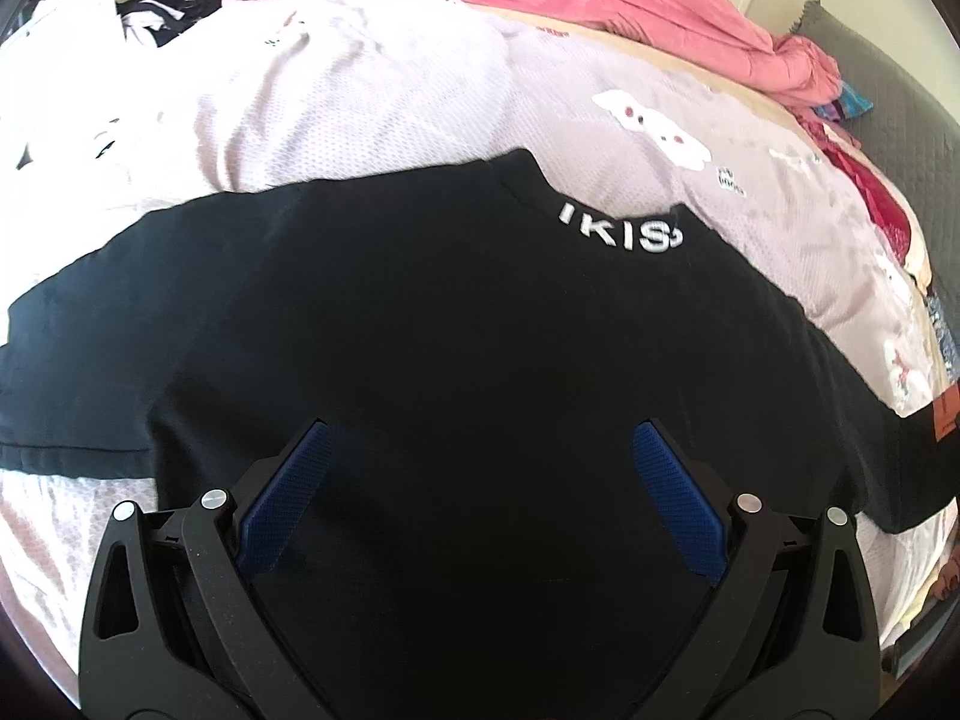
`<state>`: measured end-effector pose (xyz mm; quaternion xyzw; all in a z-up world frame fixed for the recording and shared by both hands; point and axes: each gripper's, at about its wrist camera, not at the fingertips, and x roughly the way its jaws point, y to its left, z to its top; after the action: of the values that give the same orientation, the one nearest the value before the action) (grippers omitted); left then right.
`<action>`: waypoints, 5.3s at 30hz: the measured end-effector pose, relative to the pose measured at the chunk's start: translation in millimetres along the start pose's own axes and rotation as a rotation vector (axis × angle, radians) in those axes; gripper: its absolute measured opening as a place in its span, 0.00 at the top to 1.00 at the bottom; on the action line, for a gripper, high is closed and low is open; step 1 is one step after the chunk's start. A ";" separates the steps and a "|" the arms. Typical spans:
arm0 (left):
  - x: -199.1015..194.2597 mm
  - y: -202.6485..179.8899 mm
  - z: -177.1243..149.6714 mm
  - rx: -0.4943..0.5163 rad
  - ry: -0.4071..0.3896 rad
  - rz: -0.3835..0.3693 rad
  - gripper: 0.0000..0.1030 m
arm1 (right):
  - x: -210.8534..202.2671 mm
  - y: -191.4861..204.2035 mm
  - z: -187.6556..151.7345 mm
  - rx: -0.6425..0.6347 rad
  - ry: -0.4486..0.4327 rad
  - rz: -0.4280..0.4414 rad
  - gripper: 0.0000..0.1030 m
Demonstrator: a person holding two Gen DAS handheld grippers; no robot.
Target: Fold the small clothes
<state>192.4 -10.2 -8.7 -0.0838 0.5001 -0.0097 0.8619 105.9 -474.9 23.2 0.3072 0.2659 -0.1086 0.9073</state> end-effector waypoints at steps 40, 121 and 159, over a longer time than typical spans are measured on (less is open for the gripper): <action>-21.2 105.9 19.4 -0.289 -0.070 -0.253 0.08 | 80.8 289.5 -164.6 -0.567 0.296 0.280 0.80; -13.2 71.3 -13.0 -0.030 -0.017 -0.097 0.53 | 68.4 192.2 -157.7 -0.617 0.489 0.131 0.24; -98.5 198.9 -23.9 -0.367 -0.303 0.257 0.18 | 15.9 342.2 -206.8 -0.777 0.426 0.410 0.04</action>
<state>109.2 192.5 33.8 -0.1750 0.3651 0.2034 0.8915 156.6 -78.8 46.9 0.0073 0.4006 0.2451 0.8828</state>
